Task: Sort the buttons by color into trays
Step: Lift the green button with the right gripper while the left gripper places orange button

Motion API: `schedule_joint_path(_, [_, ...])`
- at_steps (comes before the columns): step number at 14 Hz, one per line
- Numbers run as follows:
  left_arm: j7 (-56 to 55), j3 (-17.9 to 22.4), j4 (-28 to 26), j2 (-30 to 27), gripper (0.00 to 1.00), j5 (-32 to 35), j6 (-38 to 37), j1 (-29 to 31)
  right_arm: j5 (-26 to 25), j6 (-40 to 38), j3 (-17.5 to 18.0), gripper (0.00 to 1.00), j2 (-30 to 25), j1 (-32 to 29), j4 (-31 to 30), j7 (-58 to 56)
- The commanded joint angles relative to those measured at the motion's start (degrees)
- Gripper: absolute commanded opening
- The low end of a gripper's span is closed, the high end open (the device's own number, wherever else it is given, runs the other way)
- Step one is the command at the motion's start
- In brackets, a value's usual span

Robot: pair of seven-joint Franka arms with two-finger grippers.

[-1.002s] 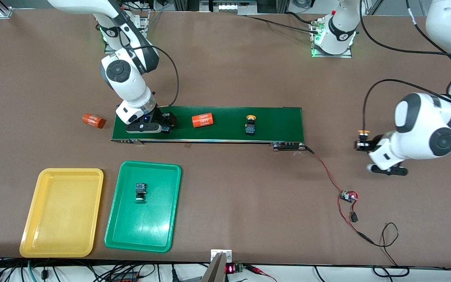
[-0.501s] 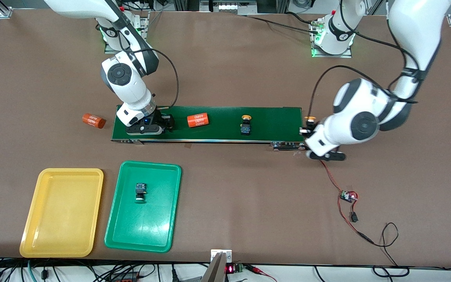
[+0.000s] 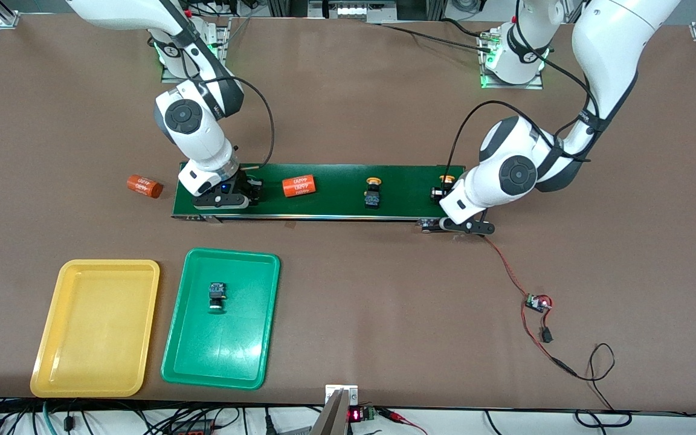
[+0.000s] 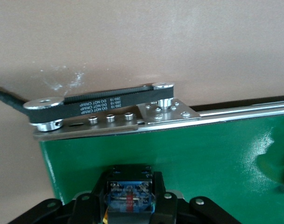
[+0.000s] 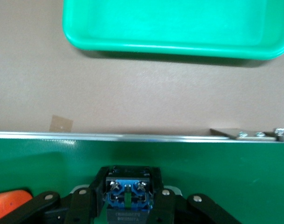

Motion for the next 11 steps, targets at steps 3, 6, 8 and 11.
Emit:
schedule_joint_path(3, [0.16, -0.55, 0.01, -6.35, 1.0, -1.05, -0.58, 1.39, -1.14, -11.87, -1.43, 0.17, -0.49, -1.93, 12.64, -5.95])
schedule_joint_path(6, [0.16, 0.06, 3.24, -13.22, 1.0, -1.05, -8.18, 1.75, -1.05, -12.69, -4.76, 0.17, 2.83, -1.84, 21.87, -9.21])
schedule_joint_path(8, [0.51, 2.42, 8.69, -14.63, 1.0, -0.96, -16.62, 1.49, -0.96, -12.6, -5.3, 0.18, 7.66, -1.75, 28.03, -10.45])
schedule_joint_path(11, [4.97, 11.72, 10.83, -19.89, 1.0, -1.05, -20.53, -3.77, -1.22, -12.07, -7.84, 0.18, 16.44, 0.26, 37.26, -10.63])
